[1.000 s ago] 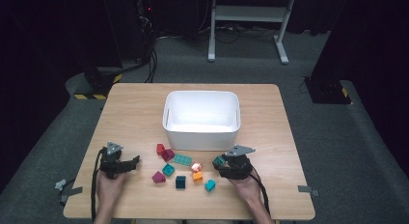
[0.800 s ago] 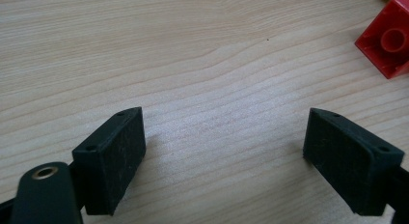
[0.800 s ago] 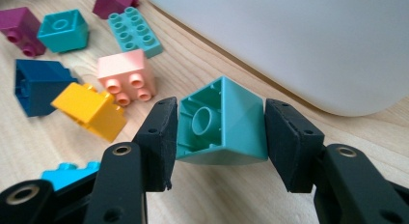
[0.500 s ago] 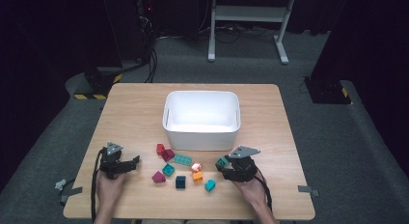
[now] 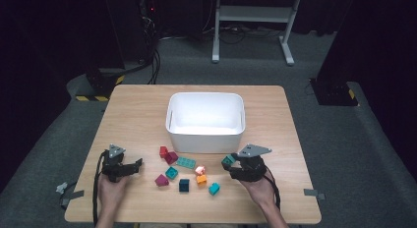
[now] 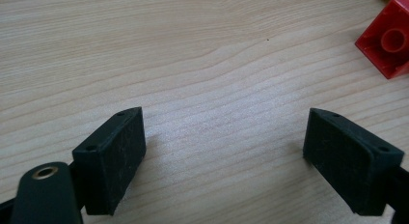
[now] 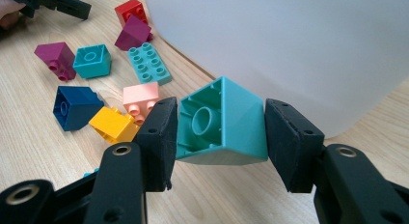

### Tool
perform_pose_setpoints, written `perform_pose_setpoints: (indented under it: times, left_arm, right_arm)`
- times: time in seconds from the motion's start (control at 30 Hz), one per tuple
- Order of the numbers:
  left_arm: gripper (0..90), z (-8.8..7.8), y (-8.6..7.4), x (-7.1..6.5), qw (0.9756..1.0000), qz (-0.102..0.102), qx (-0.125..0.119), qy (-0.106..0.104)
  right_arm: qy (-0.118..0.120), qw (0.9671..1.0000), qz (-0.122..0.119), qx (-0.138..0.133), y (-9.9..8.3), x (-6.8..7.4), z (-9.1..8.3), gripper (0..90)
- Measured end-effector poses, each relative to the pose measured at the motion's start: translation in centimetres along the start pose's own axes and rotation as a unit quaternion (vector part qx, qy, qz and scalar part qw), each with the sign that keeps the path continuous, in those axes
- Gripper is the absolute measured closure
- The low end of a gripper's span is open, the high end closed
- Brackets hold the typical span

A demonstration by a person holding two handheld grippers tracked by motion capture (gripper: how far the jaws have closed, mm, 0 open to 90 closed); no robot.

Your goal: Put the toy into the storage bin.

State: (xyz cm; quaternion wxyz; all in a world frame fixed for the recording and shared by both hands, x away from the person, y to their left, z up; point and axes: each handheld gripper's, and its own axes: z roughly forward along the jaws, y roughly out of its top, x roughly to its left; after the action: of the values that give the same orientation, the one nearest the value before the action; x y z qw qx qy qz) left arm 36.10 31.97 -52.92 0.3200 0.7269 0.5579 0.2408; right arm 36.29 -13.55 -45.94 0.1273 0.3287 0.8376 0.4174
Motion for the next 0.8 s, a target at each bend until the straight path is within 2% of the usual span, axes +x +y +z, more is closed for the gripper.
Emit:
perform_pose_setpoints:
  times: [0.17,0.5,0.6,0.8]
  left_arm:
    - [15.3,0.0,0.0,0.0,1.0000,0.000,0.000,0.000]
    - [15.3,0.0,0.0,0.0,1.0000,0.000,0.000,-0.001]
    - [15.3,0.0,0.0,0.0,1.0000,0.000,0.000,-0.001]
    - [15.4,0.0,0.0,0.0,1.0000,0.000,0.000,-0.001]
  right_arm:
    - [0.003,1.0000,-0.001,-0.005,0.7,-0.1,-0.5,47.8]
    - [0.005,0.9995,0.001,-0.033,2.6,-0.3,-2.4,47.8]
    - [0.000,0.9991,-0.011,-0.042,3.3,-0.3,-3.2,47.8]
    - [0.006,0.9985,-0.012,-0.054,4.8,-0.6,-3.9,47.8]
